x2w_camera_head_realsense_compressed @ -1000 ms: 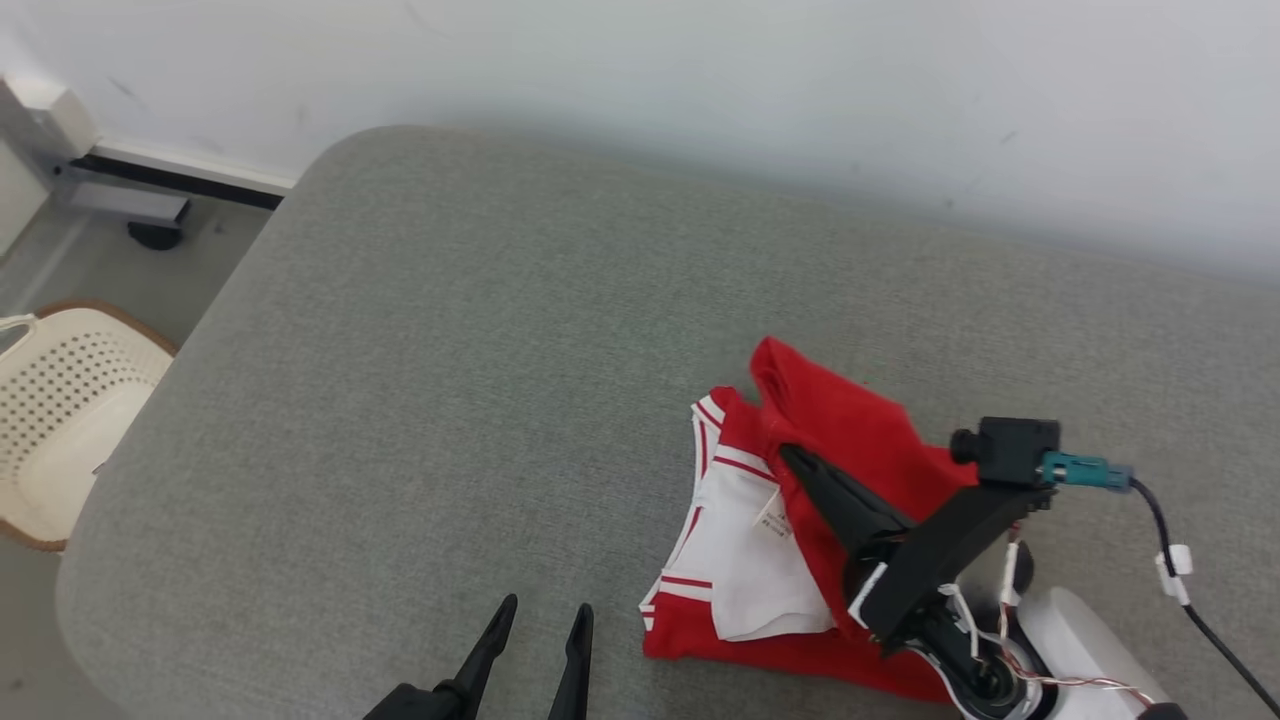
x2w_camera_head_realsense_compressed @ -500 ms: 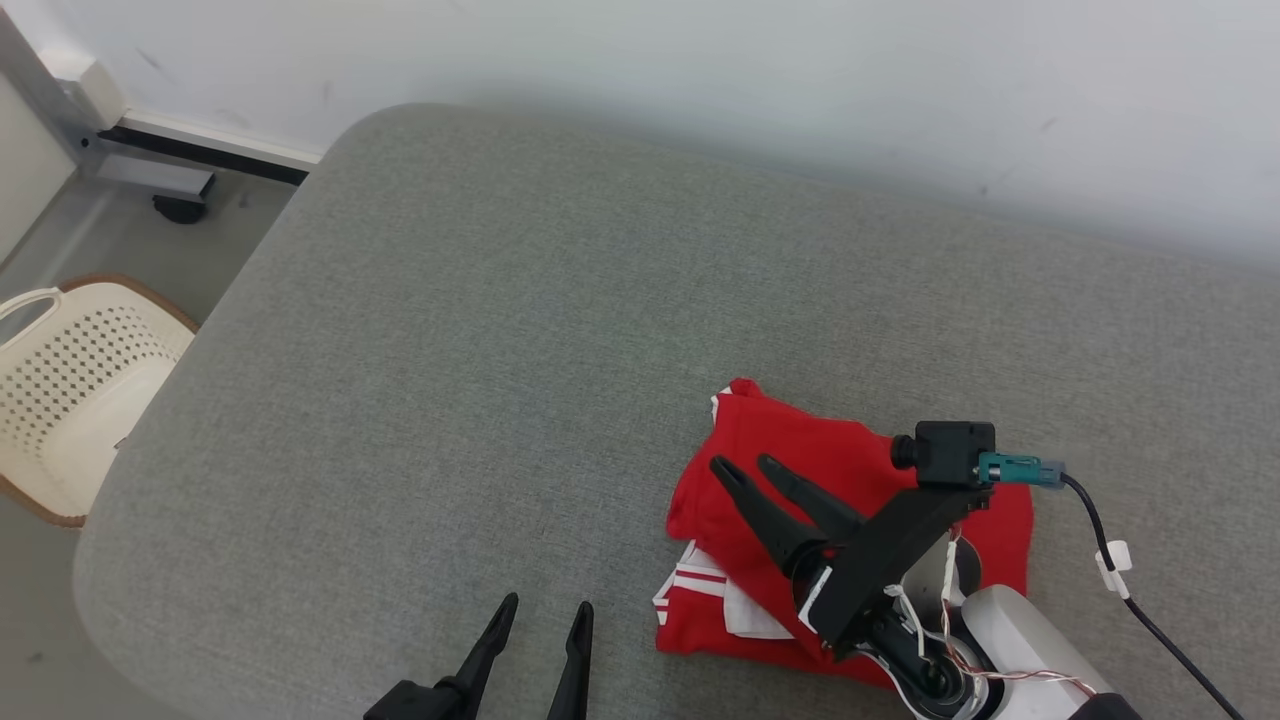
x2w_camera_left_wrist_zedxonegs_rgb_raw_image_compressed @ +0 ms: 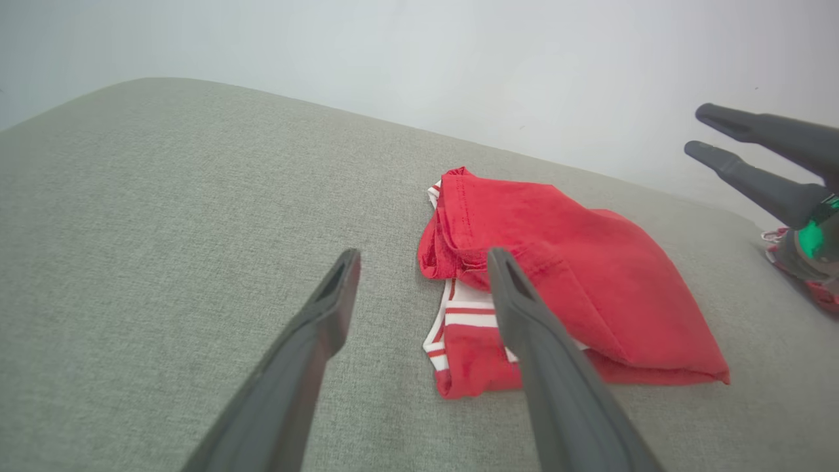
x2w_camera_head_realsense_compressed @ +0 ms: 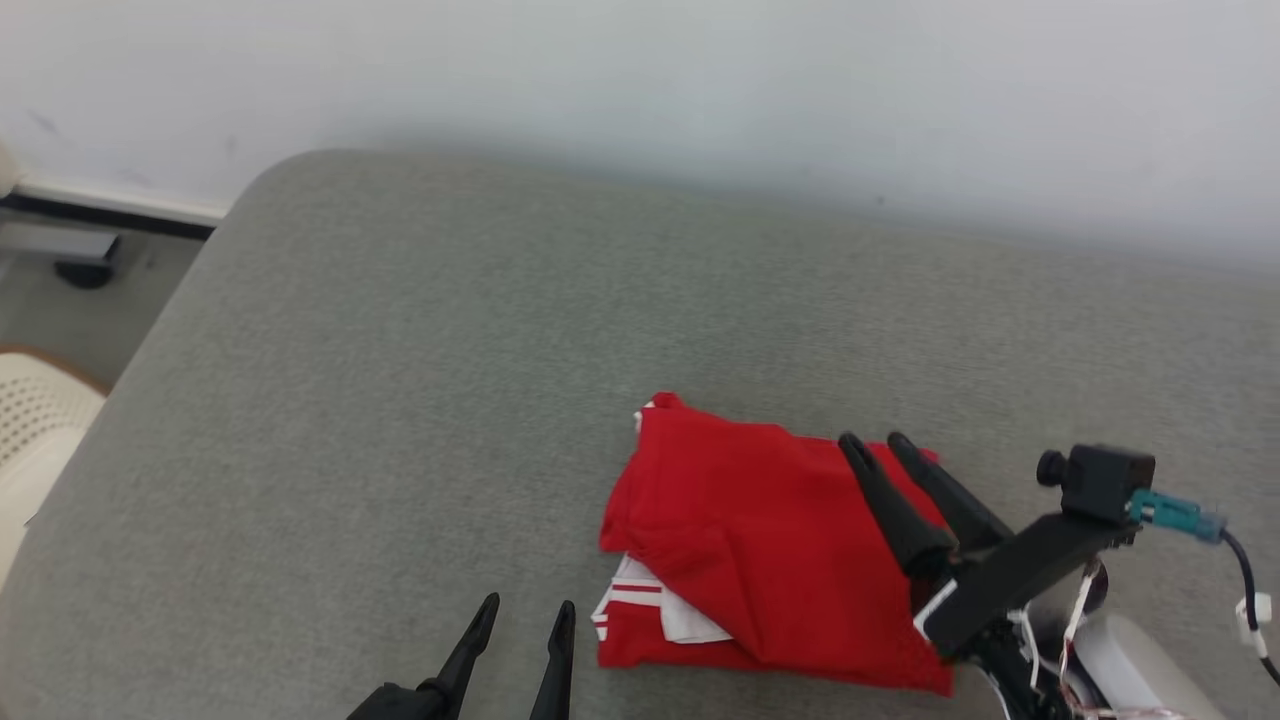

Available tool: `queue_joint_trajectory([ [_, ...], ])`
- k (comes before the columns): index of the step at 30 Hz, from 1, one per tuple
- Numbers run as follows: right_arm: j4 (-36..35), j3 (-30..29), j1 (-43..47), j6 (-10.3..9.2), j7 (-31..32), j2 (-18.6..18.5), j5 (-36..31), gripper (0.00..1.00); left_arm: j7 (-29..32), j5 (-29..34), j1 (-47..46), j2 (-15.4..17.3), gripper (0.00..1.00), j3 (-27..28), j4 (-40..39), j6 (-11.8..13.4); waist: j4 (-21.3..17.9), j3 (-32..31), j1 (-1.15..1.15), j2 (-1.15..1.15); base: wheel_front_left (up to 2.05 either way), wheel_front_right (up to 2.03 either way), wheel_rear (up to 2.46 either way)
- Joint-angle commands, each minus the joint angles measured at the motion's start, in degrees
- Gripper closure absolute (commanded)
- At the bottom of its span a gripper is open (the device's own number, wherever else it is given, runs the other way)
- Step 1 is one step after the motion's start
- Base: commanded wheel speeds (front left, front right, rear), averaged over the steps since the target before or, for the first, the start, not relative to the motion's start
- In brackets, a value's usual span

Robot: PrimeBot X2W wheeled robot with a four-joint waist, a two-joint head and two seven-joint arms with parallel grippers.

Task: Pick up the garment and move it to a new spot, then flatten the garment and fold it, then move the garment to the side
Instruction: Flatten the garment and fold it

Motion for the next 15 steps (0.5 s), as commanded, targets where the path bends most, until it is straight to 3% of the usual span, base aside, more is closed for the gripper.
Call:
queue_joint_trajectory([
  [1, -0.34, 0.81, 1.97, -0.11, -1.12, -0.91, -1.46, 0.00, -0.25, 0.60, 0.75, 0.43, 0.00, 0.17, -0.35, 0.39, -3.92, -1.59, 0.01, 0.00, 0.00, 0.00, 0.00],
  [9, 0.13, 3.65, 5.69, -0.11, -6.39, -2.40, -6.18, 0.00, -0.34, 1.09, 1.86, 0.83, 0.00, 1.27, -1.05, 1.02, -8.65, -2.99, 0.01, 0.00, 0.00, 0.00, 0.00],
  [15, 2.86, 4.26, 9.00, -0.11, -13.97, -2.21, -11.77, 0.00, -0.39, 1.99, 3.53, 0.19, 0.00, 2.92, -1.83, 1.31, -11.08, -4.30, 0.01, 0.00, 0.00, 0.00, 0.00],
])
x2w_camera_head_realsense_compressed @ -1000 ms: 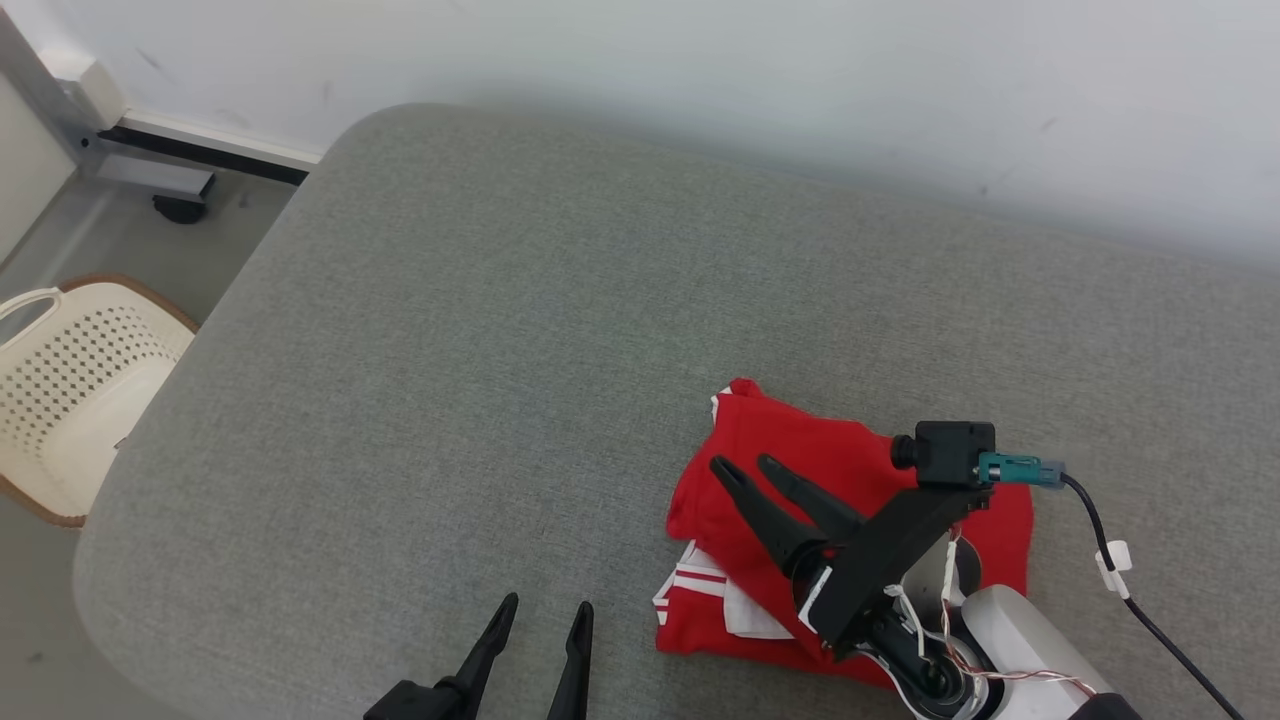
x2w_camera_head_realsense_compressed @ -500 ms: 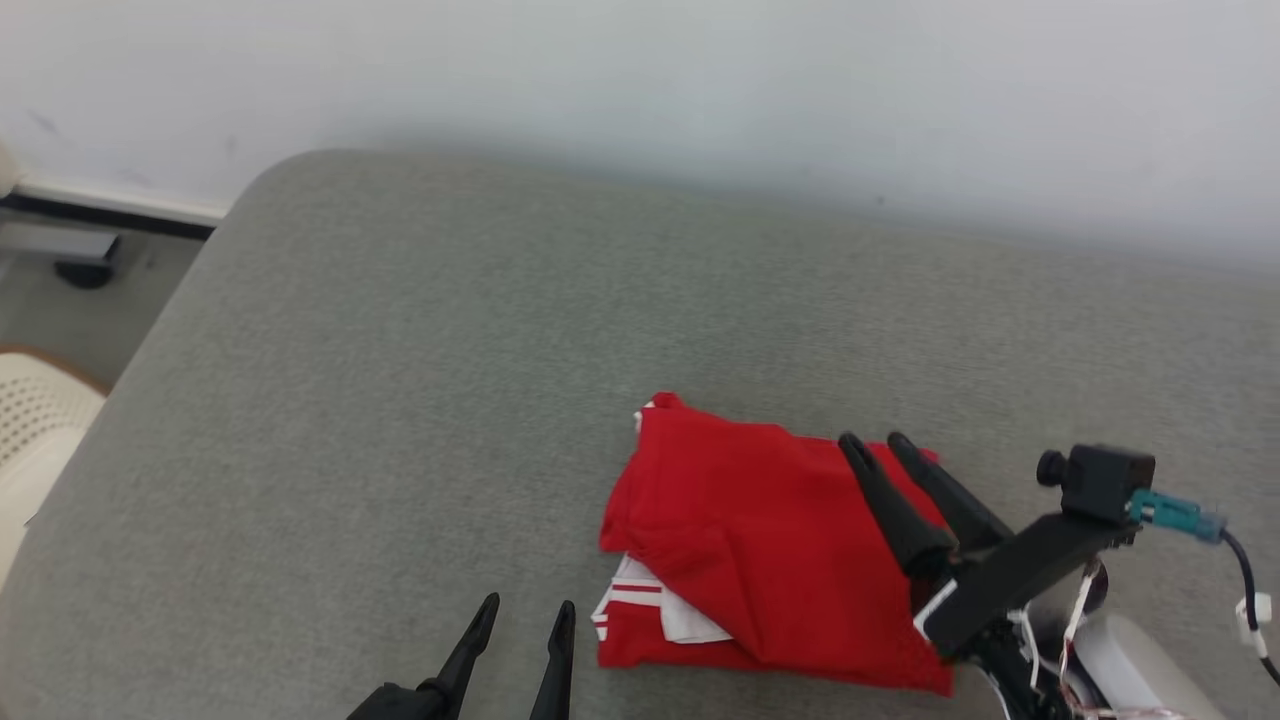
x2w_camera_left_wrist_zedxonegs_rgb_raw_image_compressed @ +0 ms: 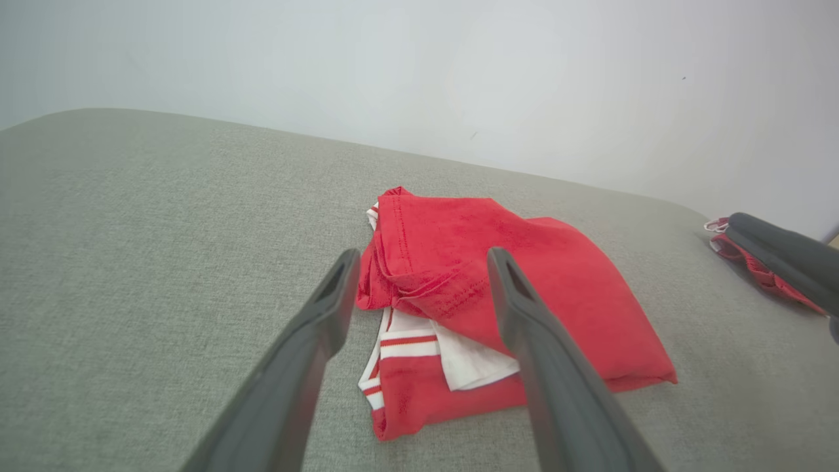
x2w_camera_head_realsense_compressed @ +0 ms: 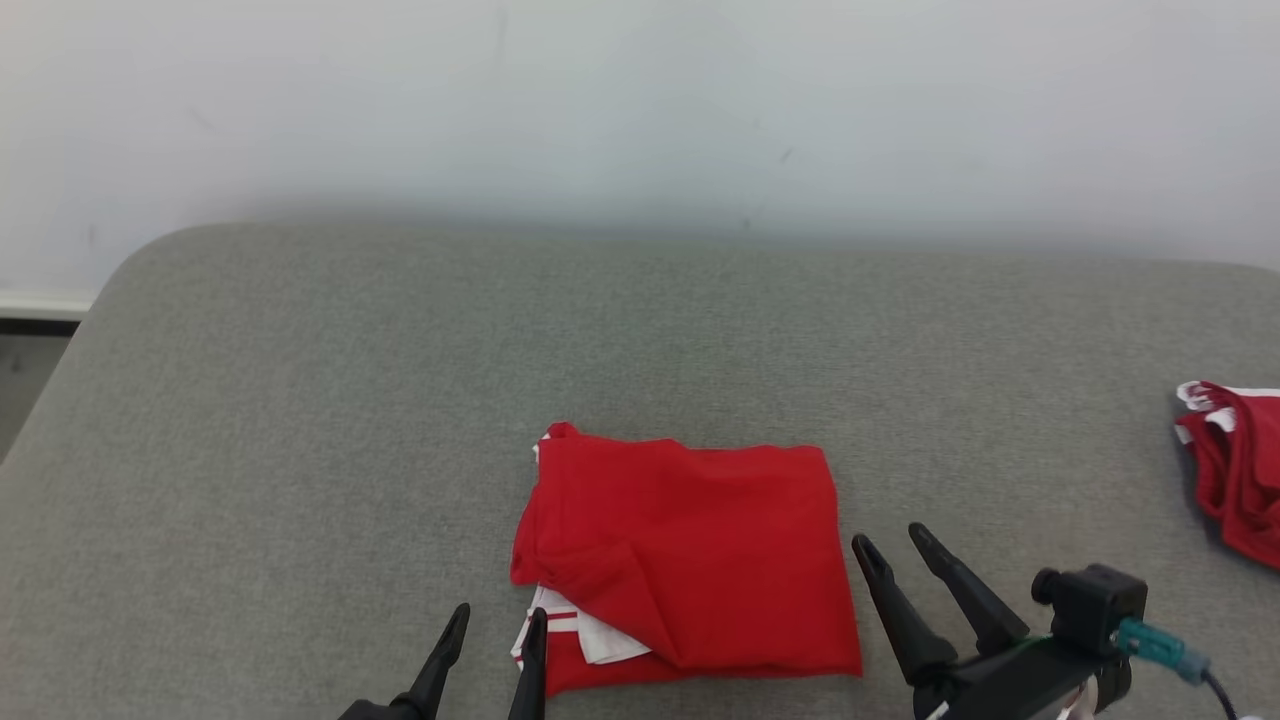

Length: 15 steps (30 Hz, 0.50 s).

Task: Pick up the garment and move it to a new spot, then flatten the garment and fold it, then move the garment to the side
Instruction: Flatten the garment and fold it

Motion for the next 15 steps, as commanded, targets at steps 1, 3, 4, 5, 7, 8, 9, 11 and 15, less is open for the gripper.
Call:
queue_joint_trajectory([
  [1, 0.61, 0.29, 1.00, -0.11, -1.38, -0.01, -1.82, 0.00, -0.32, 0.64, 1.17, -0.28, 0.00, 0.56, -0.37, 0.24, -1.46, -1.24, 0.01, 0.00, 0.00, 0.00, 0.00],
  [3, 1.65, 0.06, 1.75, -0.11, -2.74, 0.64, -3.50, 0.00, -0.33, 1.21, 1.65, -0.50, 0.00, 1.02, -0.51, 0.05, -1.75, -1.42, 0.01, 0.00, 0.00, 0.00, 0.00],
  [4, 2.15, 0.17, 1.94, -0.11, -3.22, 1.03, -3.97, 0.00, -0.33, 1.51, 1.82, -0.63, 0.00, 1.25, -0.56, -0.09, -1.87, -1.58, 0.01, 0.00, 0.00, 0.00, 0.00],
  [5, 2.74, 0.02, 2.00, -0.11, -3.63, 1.20, -4.46, 0.00, -0.34, 1.82, 2.09, -0.75, 0.00, 1.40, -0.62, -0.25, -1.93, -1.61, 0.01, 0.00, 0.00, 0.00, 0.00],
  [7, 3.79, 0.00, 1.95, -0.11, -4.17, 1.61, -5.02, 0.00, -0.34, 2.22, 2.38, -0.96, 0.00, 1.63, -0.61, -0.61, -1.93, -1.65, 0.01, 0.00, 0.00, 0.00, 0.00],
  [8, 4.25, 0.03, 1.86, -0.11, -4.41, 1.84, -5.20, 0.00, -0.34, 2.49, 2.36, -1.05, 0.00, 1.72, -0.59, -0.56, -1.85, -1.64, 0.01, 0.00, 0.00, 0.00, 0.00],
  [9, 4.61, 0.02, 1.67, -0.11, -4.56, 2.05, -5.47, 0.00, -0.34, 2.67, 2.31, -1.07, 0.00, 1.82, -0.57, -0.79, -1.71, -1.59, 0.01, 0.00, 0.00, 0.00, 0.00],
  [11, 5.32, 0.27, 1.19, -0.11, -4.79, 2.30, -5.75, 0.17, -0.35, 3.13, 2.19, -1.10, 0.00, 1.95, -0.53, -0.93, -1.25, -1.44, 0.01, 0.00, 0.00, 0.00, 0.00],
  [15, 6.29, 2.06, -0.62, -0.11, -5.06, 2.05, -7.50, 1.00, -0.35, 3.90, 1.68, -1.31, 0.00, 2.17, -0.75, -1.12, 0.30, -0.81, 0.01, 0.00, 0.00, 0.00, 0.00],
])
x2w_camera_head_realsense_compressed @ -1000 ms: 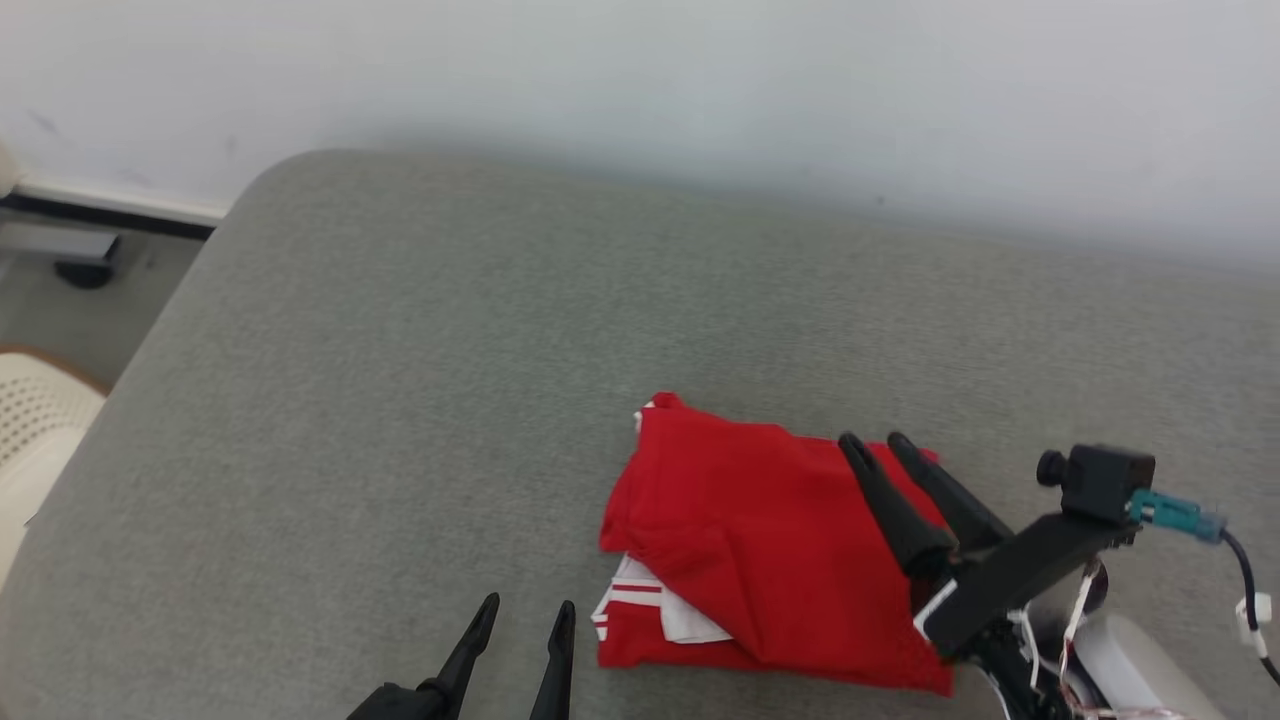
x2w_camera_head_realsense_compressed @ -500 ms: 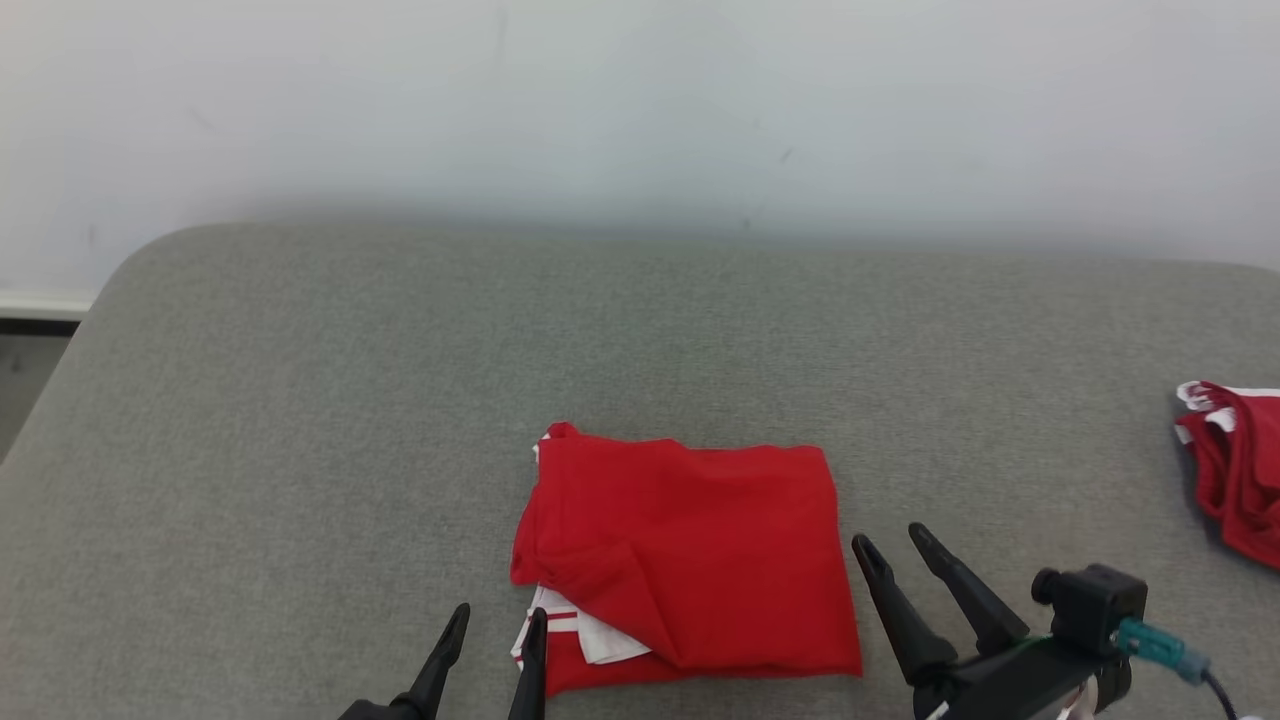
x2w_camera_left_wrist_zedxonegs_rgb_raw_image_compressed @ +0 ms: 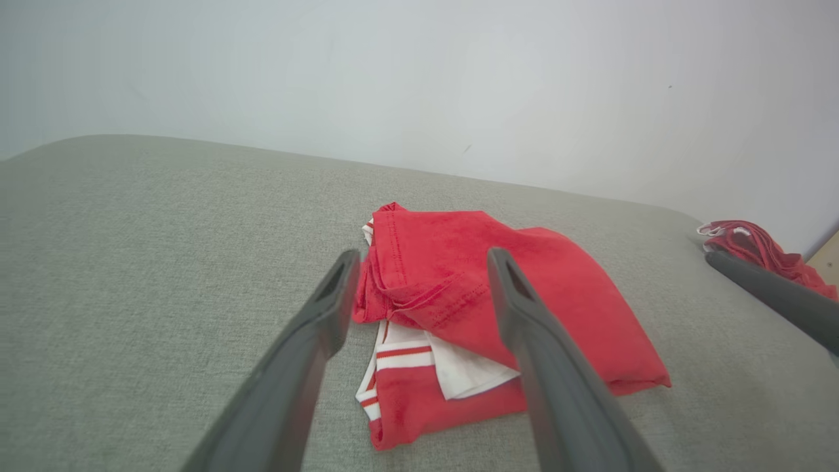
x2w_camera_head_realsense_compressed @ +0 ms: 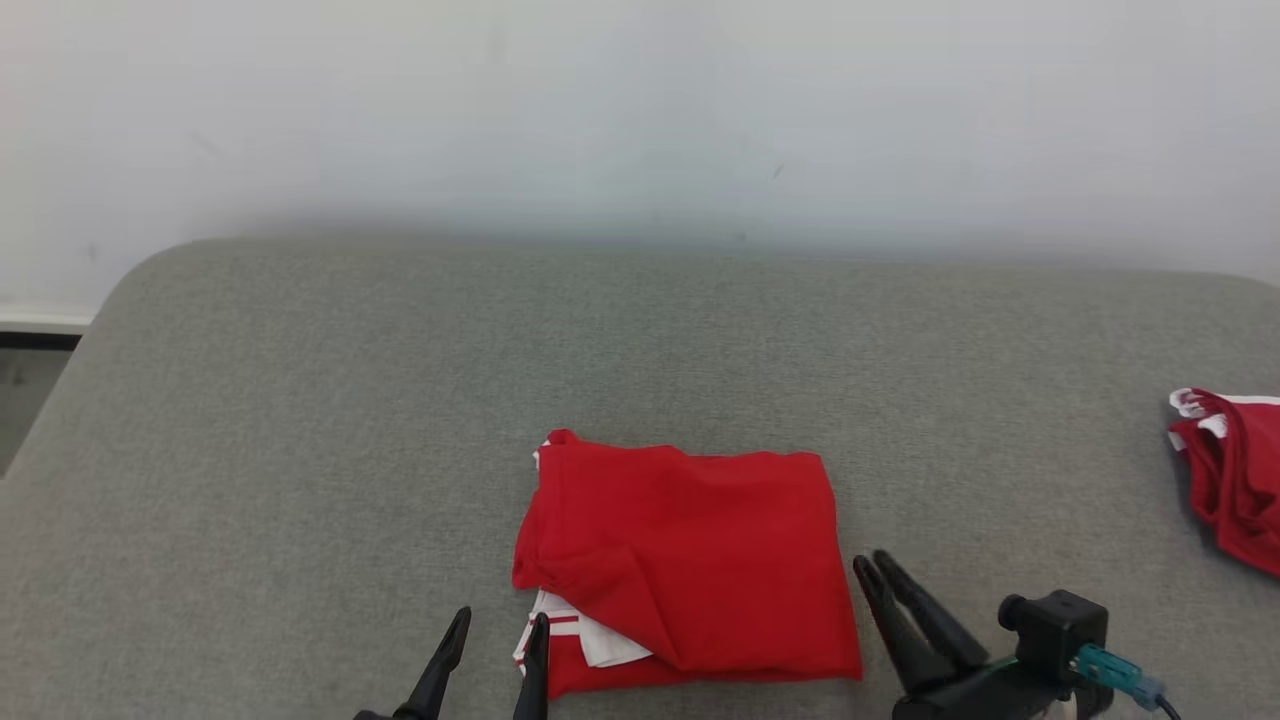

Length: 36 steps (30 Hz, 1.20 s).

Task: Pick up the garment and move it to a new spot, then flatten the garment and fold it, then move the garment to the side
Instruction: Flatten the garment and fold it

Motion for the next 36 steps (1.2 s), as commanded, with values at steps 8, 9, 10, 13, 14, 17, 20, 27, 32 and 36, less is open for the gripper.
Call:
queue_joint_trajectory([
  [8, 5.22, 7.33, -7.17, -0.11, -0.61, 1.44, -6.05, 1.00, -0.34, 1.38, -0.69, -0.87, 0.00, 0.03, -0.11, -0.52, 5.62, 1.72, 0.00, 0.00, 0.00, 0.00, 0.00],
  [9, 5.22, 7.33, -7.17, -0.11, -0.61, 1.44, -6.05, 1.00, -0.34, 1.38, -0.69, -0.87, 0.00, 0.03, -0.11, -0.52, 5.62, 1.72, 0.00, 0.00, 0.00, 0.00, 0.00],
  [10, 7.32, 9.60, -9.02, -0.11, -0.61, 1.95, -6.65, 1.00, -0.34, 1.56, -0.85, -1.02, 0.00, 0.00, -0.02, -0.74, 6.74, 2.16, 0.00, 0.00, 0.00, 0.00, 0.00],
  [13, 10.92, 12.85, -11.51, -0.11, -0.55, 2.42, -7.64, 1.00, -0.35, 1.72, -1.10, -1.38, 0.00, 0.12, 0.15, -0.92, 8.27, 2.94, 0.00, 0.00, 0.00, 0.00, 0.00],
  [14, 12.08, 13.60, -12.26, -0.11, -0.56, 2.66, -7.66, 1.00, -0.35, 1.75, -1.12, -1.50, 0.00, 0.18, 0.22, -0.98, 8.72, 3.19, 0.00, 0.00, 0.00, 0.00, 0.00],
  [17, 15.42, 15.02, -14.03, -0.11, -0.57, 3.29, -7.42, 1.00, -0.35, 1.78, -1.39, -1.98, 0.00, 0.25, 0.46, -1.42, 10.02, 3.94, 0.00, 0.00, 0.00, 0.00, 0.00],
  [20, 17.33, 15.84, -14.79, -0.11, -0.58, 3.74, -6.85, 1.00, -0.35, 1.88, -1.53, -2.39, 0.00, 0.38, 0.58, -1.45, 10.76, 4.32, 0.00, 0.00, 0.00, 0.00, 0.00],
  [27, 18.81, 20.57, -16.42, -0.11, -0.59, 5.05, -3.60, 1.00, -0.35, 2.47, -1.60, -3.25, 0.00, 1.36, 1.08, -2.41, 11.87, 5.31, 0.00, 0.00, 0.00, 0.00, 0.00],
  [32, 16.41, 25.05, -16.08, -0.11, -0.59, 5.54, -1.63, 1.00, -0.35, 2.95, -1.42, -3.76, 0.00, 1.98, 1.58, -2.98, 11.76, 5.33, 0.00, 0.00, 0.00, 0.00, 0.00],
  [36, 14.45, 28.29, -16.08, -0.11, -0.59, 5.83, 0.32, 1.00, -0.35, 2.90, -1.10, -4.01, 0.00, 2.38, 1.94, -3.14, 11.31, 4.74, 0.00, 0.00, 0.00, 0.00, 0.00],
])
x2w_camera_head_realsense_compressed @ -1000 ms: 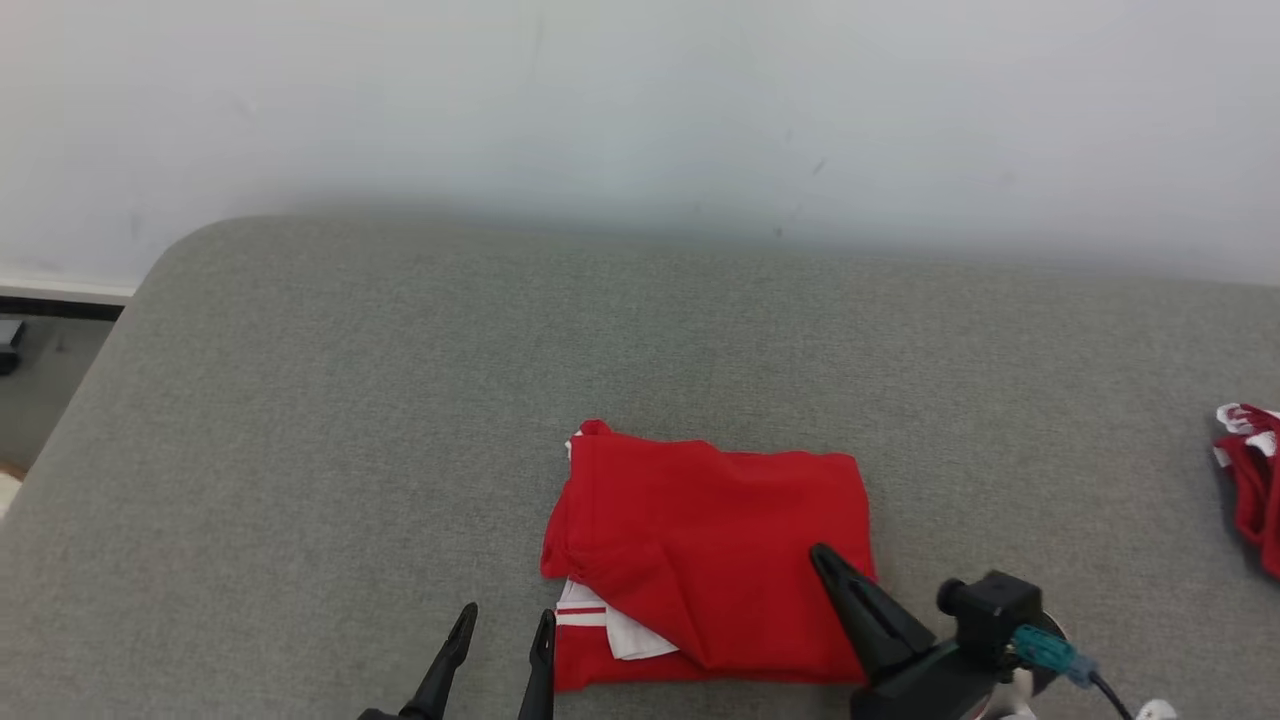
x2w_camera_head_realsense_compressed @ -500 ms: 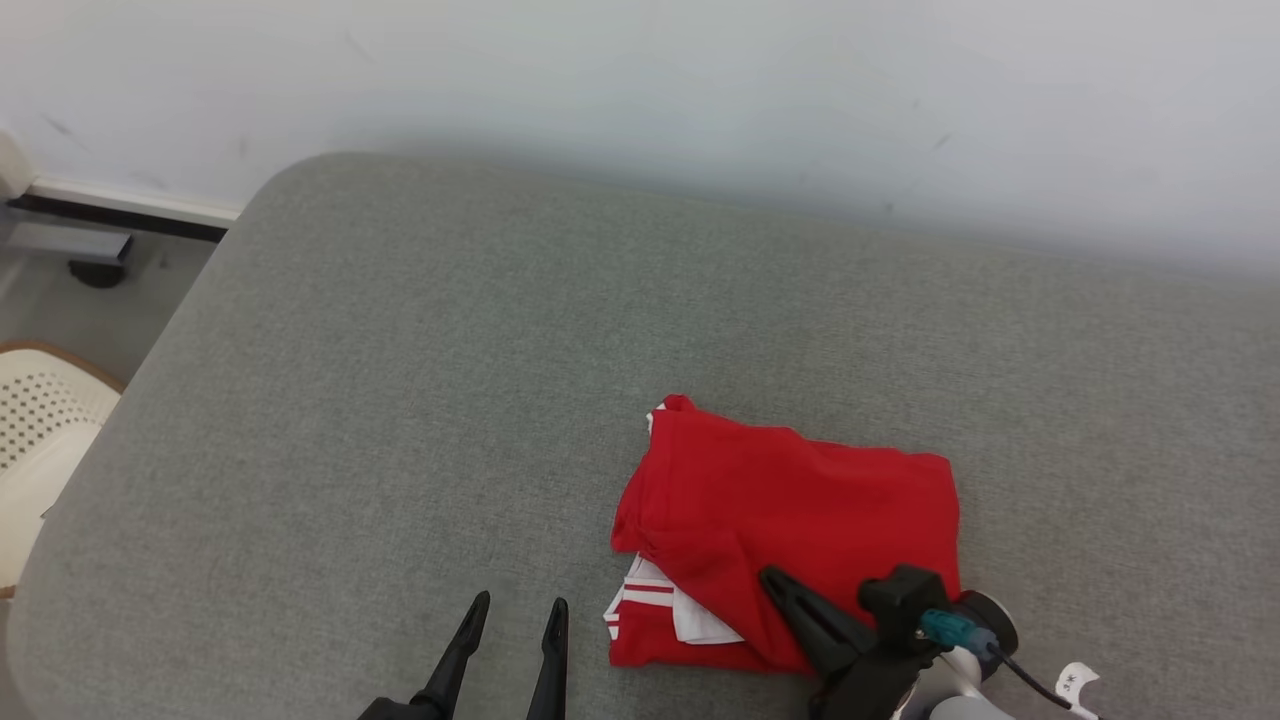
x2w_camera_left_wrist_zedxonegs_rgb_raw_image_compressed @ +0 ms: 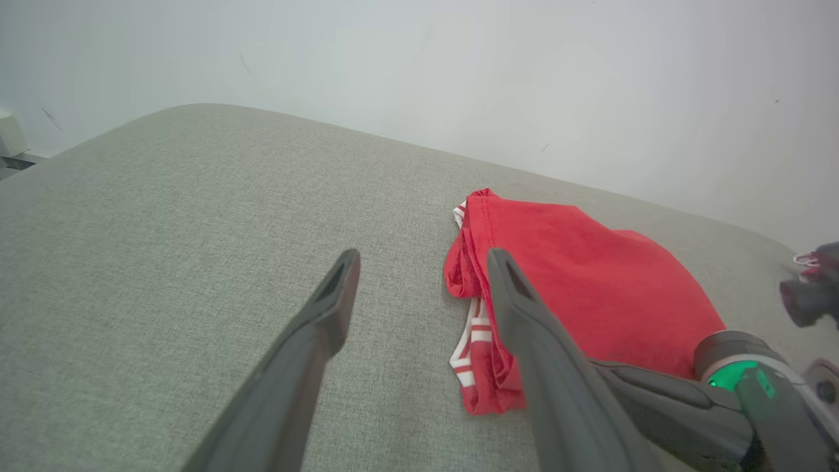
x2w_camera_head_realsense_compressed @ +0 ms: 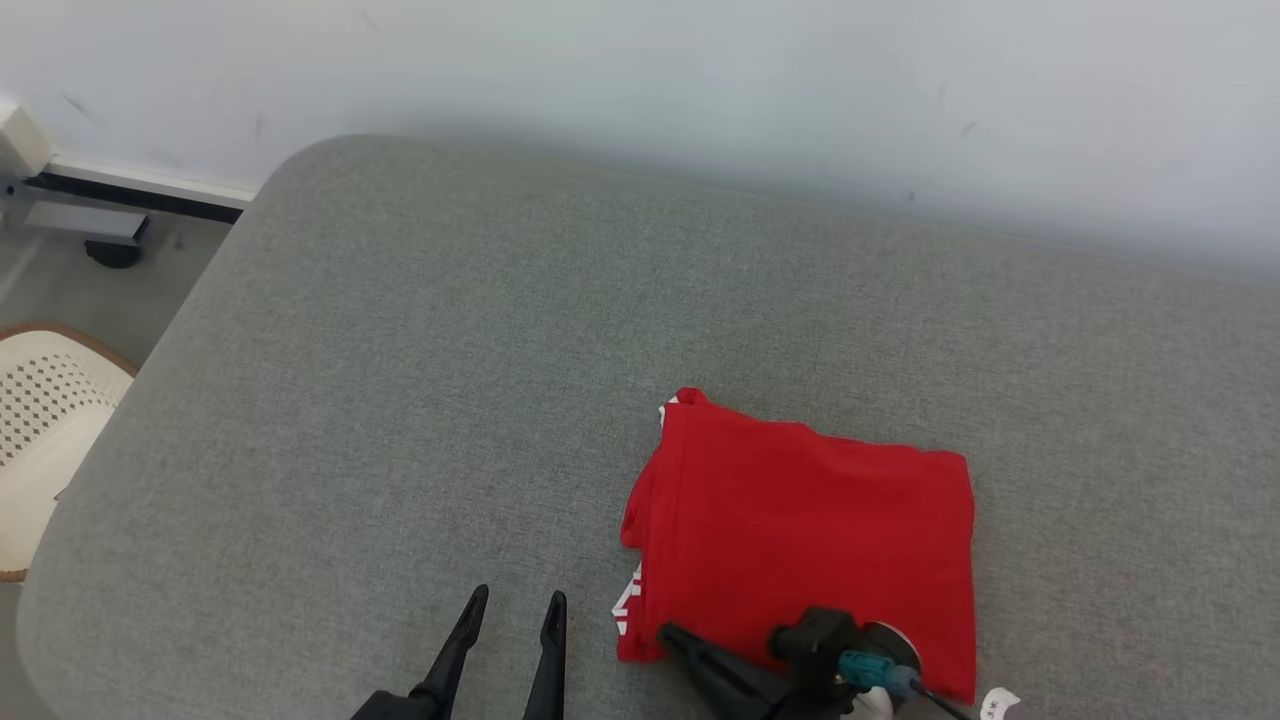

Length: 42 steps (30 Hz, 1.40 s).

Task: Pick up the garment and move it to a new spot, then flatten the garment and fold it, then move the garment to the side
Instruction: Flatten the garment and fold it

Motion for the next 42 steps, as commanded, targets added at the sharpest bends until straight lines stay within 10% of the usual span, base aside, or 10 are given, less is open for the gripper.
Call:
queue_joint_trajectory([
  [1, -0.54, 0.34, -0.12, -0.11, -0.04, -0.01, 0.08, 1.00, -0.34, 0.36, 0.11, -0.22, 0.00, 0.22, 0.14, -0.14, -0.33, -0.31, 0.00, 0.00, 0.00, 0.00, 0.00],
  [8, -5.23, -3.39, 1.52, -0.11, -0.04, -0.53, -2.35, 1.00, -0.34, 0.54, 1.34, -0.49, 0.00, 1.57, -0.27, -0.28, -2.72, -1.69, 0.00, 0.00, 0.00, 0.00, 0.00],
  [10, -6.41, -6.61, 2.64, -0.11, -0.04, -0.63, -4.14, 0.67, -0.34, 0.67, 1.66, -0.55, 0.00, 2.07, -0.47, -0.41, -3.97, -2.07, 0.00, 0.00, 0.00, 0.00, 0.00],
  [12, -7.63, -10.61, 3.80, -0.11, -0.04, -0.57, -6.28, 0.08, -0.34, 0.89, 1.95, -0.50, 0.00, 2.57, -0.70, -0.35, -5.43, -2.37, 0.00, 0.00, 0.00, 0.00, 0.00],
  [13, -8.15, -12.35, 4.52, -0.11, -0.04, -0.40, -7.17, 0.00, -0.33, 0.89, 2.17, -0.53, 0.00, 2.90, -0.75, -0.45, -6.21, -2.53, 0.00, 0.00, 0.00, 0.00, 0.00],
  [25, -14.26, -31.21, 13.57, -0.11, -0.05, 0.47, -17.55, 0.00, -0.27, 3.74, 4.21, -0.78, 0.00, 8.32, -1.91, -1.34, -15.97, -5.96, 0.00, 0.00, 0.00, 0.00, 0.00],
  [42, -29.56, -47.74, 27.33, -0.11, -0.05, 2.51, -25.05, 0.00, -0.27, 14.98, 9.82, -4.12, 0.00, 17.04, -2.18, -5.59, -19.91, -10.69, 0.00, 0.00, 0.00, 0.00, 0.00],
])
